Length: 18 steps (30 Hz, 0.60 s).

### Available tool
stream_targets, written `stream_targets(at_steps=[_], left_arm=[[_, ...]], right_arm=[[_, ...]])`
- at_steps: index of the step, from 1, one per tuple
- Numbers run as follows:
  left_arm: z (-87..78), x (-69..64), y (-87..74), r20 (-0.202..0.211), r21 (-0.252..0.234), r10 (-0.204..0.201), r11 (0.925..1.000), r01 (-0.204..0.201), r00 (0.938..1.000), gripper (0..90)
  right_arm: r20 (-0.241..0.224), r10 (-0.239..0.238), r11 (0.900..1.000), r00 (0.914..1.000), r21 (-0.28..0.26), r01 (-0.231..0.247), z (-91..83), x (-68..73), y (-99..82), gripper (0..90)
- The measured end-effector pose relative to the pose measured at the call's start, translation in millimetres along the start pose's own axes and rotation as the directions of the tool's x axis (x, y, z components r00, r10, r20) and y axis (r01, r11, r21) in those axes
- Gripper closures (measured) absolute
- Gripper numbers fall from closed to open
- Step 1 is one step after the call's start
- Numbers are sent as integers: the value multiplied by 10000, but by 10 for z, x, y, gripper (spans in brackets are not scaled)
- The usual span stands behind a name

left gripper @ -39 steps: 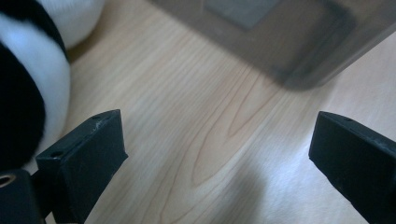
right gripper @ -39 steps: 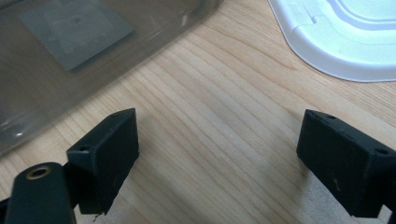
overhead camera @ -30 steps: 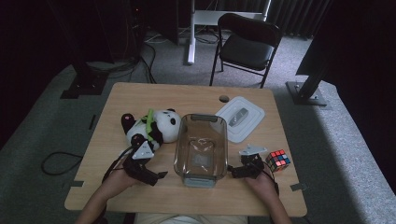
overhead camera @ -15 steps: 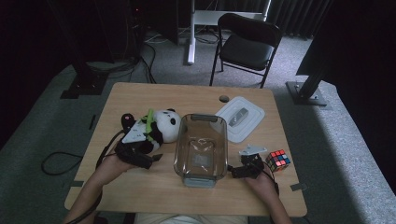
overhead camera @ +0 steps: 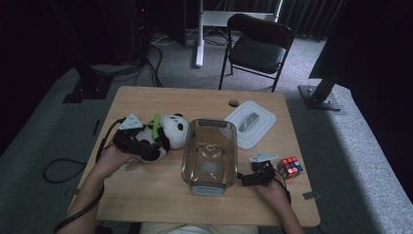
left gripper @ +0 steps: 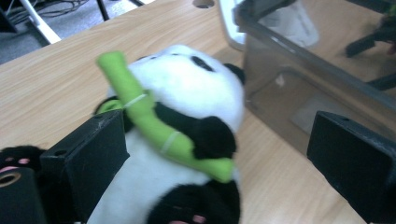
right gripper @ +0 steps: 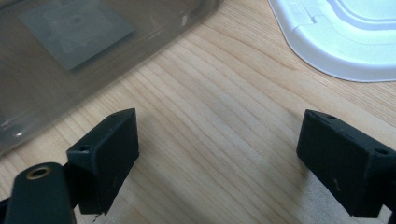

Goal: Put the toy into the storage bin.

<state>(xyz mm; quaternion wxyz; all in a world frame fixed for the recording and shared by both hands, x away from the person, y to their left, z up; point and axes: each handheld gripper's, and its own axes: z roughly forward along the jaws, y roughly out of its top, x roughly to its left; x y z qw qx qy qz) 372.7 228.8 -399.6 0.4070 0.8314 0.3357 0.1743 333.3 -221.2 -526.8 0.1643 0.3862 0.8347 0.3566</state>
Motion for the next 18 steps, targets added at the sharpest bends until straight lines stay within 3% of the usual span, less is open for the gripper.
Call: stream_targets(at_steps=[2,3,12,14,18], left_arm=[[0,0,0,0,0,0,10000,0,10000,56],[33,87,23,-190,-74,-217,9997,215,9996,56],[266,406,30,-185,155,-1049,9943,1052,9943,73],[318,450,16,-129,166,-1156,9931,1158,9932,135],[434,514,-28,-189,374,-1461,9885,1468,9891,157]], right_arm=[[1,1,10000,10000,1,-1,0,0,0,124],[-1,1,10000,10000,0,-1,0,0,0,124],[-9,8,10000,10000,10,-8,0,1,1,124],[-8,8,10000,10000,8,-8,0,1,1,124],[-4,7,10000,10000,9,-7,0,1,1,124]])
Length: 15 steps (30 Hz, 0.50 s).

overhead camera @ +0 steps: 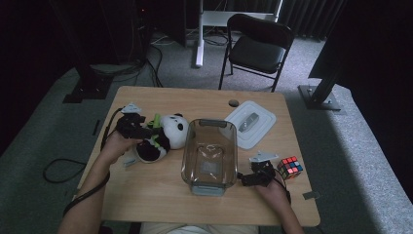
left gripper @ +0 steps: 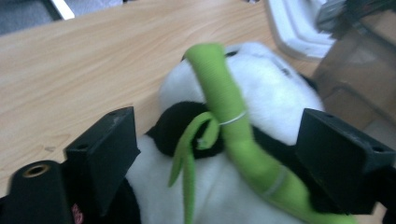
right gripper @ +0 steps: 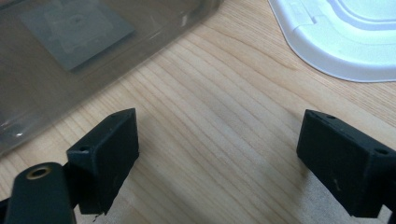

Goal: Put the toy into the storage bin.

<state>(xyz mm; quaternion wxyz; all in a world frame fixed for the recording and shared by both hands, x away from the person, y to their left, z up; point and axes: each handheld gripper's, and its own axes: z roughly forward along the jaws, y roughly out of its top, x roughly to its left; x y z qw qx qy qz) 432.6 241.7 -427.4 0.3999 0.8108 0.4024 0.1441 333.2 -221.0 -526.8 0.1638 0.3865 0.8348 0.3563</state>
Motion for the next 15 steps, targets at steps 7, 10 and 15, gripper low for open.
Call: stream_targets(at_steps=[7,10,15], left_arm=[[53,28,-46,164,110,-332,9994,330,9993,255],[76,5,-60,370,408,-353,9986,338,9987,309],[94,-67,-102,56,691,-202,9974,198,9998,471]], right_arm=[[-1,-2,10000,10000,2,2,0,0,0,124],[-1,1,10000,10000,4,-1,0,0,0,123],[-67,-285,9996,9996,-71,284,-5,34,0,124]])
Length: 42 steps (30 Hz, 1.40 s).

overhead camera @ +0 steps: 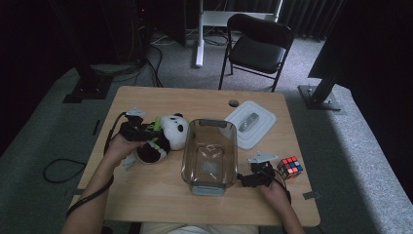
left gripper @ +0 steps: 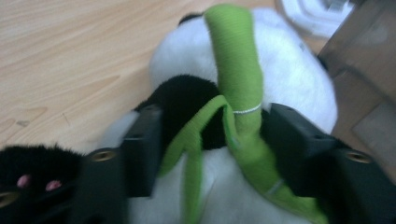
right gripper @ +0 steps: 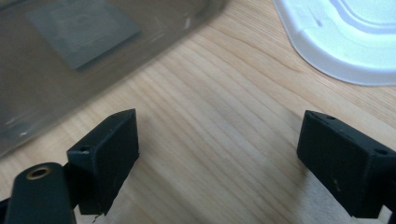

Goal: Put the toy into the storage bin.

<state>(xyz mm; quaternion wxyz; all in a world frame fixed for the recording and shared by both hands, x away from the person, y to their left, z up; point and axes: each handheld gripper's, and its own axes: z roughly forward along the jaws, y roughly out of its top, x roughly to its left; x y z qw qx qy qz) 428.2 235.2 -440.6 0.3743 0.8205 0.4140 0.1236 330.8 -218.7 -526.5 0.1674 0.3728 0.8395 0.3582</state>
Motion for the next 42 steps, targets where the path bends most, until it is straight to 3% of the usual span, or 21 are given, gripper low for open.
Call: stream_targets(at_steps=[3,6,12,13,17,23,29,31,34,37,39,42], left_arm=[[-15,-2,-6,-76,-31,-170,9999,170,9998,613],[-22,-29,14,-255,-58,-189,9998,188,9995,672],[-76,3,38,-196,-389,-763,9964,754,9969,707],[-107,22,48,-343,-487,-870,9952,853,9956,707],[-198,118,73,-258,-831,-1420,9867,1394,9895,711],[-295,219,100,164,-1312,-2221,9661,2223,9749,711],[-391,246,180,-25,-1701,-2450,9555,2410,9695,711],[-480,287,247,-26,-2120,-2734,9402,2666,9619,711],[-599,323,335,19,-2557,-2977,9228,2883,9546,711],[-735,335,430,95,-3007,-3104,9057,2988,9506,711],[-821,329,499,113,-3166,-3041,9025,2919,9526,710],[-912,285,587,141,-3347,-2925,8997,2802,9562,710]], right_arm=[[-120,-141,9999,9998,-78,140,-12,25,22,123],[-220,-161,9993,9996,-333,153,-30,26,51,125],[-495,-506,9979,9975,-430,485,-37,59,78,125],[-650,-548,9976,9964,-468,518,-36,76,79,125],[-1022,-617,9961,9928,-691,548,-1,158,111,129],[-1459,-496,9952,9881,-903,367,95,297,217,129],[-1454,-137,9939,9893,-1100,-24,214,476,332,126],[-1239,27,9937,9923,-1112,-166,311,607,401,124],[-1279,207,9939,9916,-1045,-342,411,737,479,125],[-1154,182,9951,9932,-948,-292,516,870,562,125],[-1013,103,9960,9948,-874,-192,589,951,619,122],[-741,434,9958,9963,-768,-491,686,1026,711,117]])
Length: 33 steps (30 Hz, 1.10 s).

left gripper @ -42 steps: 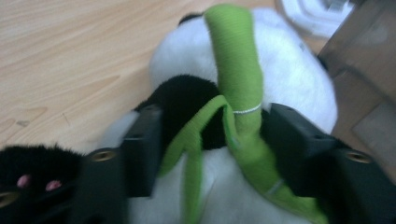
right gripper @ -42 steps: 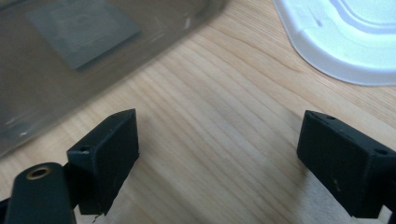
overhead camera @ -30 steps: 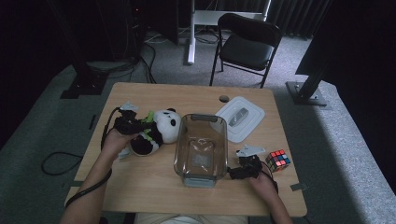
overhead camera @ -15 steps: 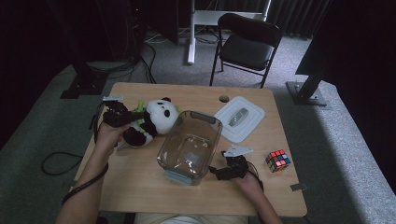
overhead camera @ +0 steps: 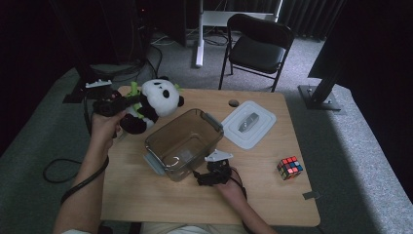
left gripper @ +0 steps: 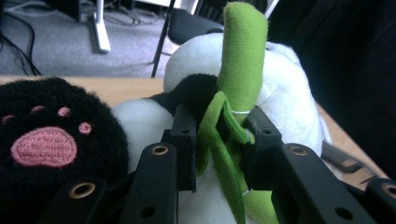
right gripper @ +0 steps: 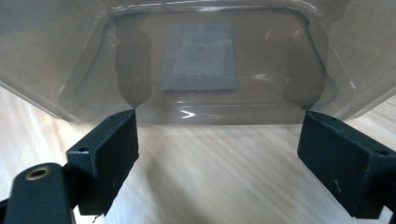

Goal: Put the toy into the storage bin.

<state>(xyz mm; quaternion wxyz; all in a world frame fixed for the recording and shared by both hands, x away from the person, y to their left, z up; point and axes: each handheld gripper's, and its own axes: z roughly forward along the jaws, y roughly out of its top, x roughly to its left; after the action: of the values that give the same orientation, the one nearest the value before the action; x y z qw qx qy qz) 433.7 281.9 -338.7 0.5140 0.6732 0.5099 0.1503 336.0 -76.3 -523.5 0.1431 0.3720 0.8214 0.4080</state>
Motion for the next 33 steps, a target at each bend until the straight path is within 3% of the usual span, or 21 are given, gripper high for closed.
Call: stream_targets(at_steps=[3,8,12,17,22,24,29,30,33], left_arm=[[-10,-74,50,218,28,81,10000,-82,9997,709],[7,-195,100,288,177,450,9988,-455,9986,709],[7,-240,136,629,273,370,9989,-388,9973,709],[107,-323,97,843,593,74,9982,-125,9964,708],[212,-408,41,1063,894,89,9958,-185,9943,707],[239,-430,23,935,945,196,9951,-284,9954,708],[284,-484,0,1012,1104,272,9931,-384,9945,705],[307,-554,-24,925,1212,554,9904,-665,9942,705],[341,-608,-49,984,1365,644,9876,-776,9931,701]], right_arm=[[272,622,9978,9977,-231,-616,77,23,99,115],[443,606,9979,9972,-266,-594,162,75,246,115],[271,896,9952,9956,-422,-885,207,96,319,115],[393,814,9952,9959,-571,-791,283,163,422,115],[285,702,9955,9971,-651,-682,305,220,490,115],[340,619,9956,9975,-726,-593,300,225,496,115],[144,953,9923,9953,-804,-938,279,184,466,116],[81,1034,9914,9946,-820,-1023,268,173,461,116],[133,853,9923,9963,-915,-837,246,164,475,116]])
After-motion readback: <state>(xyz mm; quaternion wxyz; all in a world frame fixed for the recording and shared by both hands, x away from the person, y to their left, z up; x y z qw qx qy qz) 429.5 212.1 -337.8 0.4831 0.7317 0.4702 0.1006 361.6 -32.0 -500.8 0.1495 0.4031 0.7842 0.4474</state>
